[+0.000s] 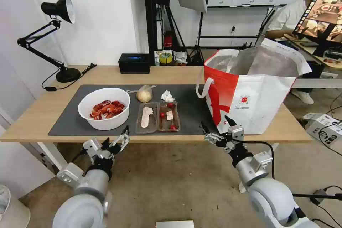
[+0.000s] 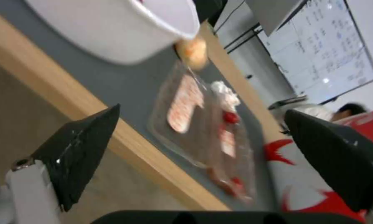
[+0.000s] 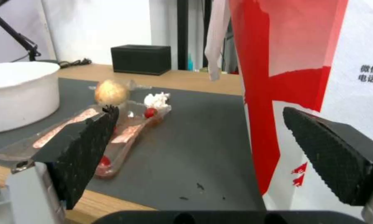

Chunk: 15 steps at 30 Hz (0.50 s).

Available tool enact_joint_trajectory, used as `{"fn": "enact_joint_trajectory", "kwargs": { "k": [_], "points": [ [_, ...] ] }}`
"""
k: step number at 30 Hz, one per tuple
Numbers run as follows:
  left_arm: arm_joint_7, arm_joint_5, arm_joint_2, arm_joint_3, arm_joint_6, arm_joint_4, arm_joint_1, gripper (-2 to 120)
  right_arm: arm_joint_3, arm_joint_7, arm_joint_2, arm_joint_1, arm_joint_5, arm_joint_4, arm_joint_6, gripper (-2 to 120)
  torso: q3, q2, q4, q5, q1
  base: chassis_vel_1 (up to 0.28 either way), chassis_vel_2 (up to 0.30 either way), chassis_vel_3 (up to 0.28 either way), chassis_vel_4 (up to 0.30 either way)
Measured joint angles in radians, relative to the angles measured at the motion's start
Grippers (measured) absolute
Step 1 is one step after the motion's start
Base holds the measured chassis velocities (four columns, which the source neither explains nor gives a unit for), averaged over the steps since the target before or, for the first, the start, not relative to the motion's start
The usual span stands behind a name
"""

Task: Pick up the trash from the table and place it into the takeout bag.

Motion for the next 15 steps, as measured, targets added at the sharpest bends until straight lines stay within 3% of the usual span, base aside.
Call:
{"fn": "enact_joint_trajectory", "kwargs": {
  "k": [5,15],
  "points": [
    [-0.059,-0.082,-0.008,0.016,-0.036,-0.010,-0.027,100,0.002,0.002,-0.007,-0.005,0.000,0.010,0.009,100,0.000,0.000,0.0002,0.0000,0.000,0.000,0.000,0.000,0.000],
    [-0.058,-0.076,-0.019,0.104,-0.101,0.042,-0.092,100,0.029,0.004,-0.003,-0.038,0.001,0.025,0.027,100,0.000,0.000,0.0001,0.0001,0.000,0.000,0.000,0.000,0.000]
  ]
}}
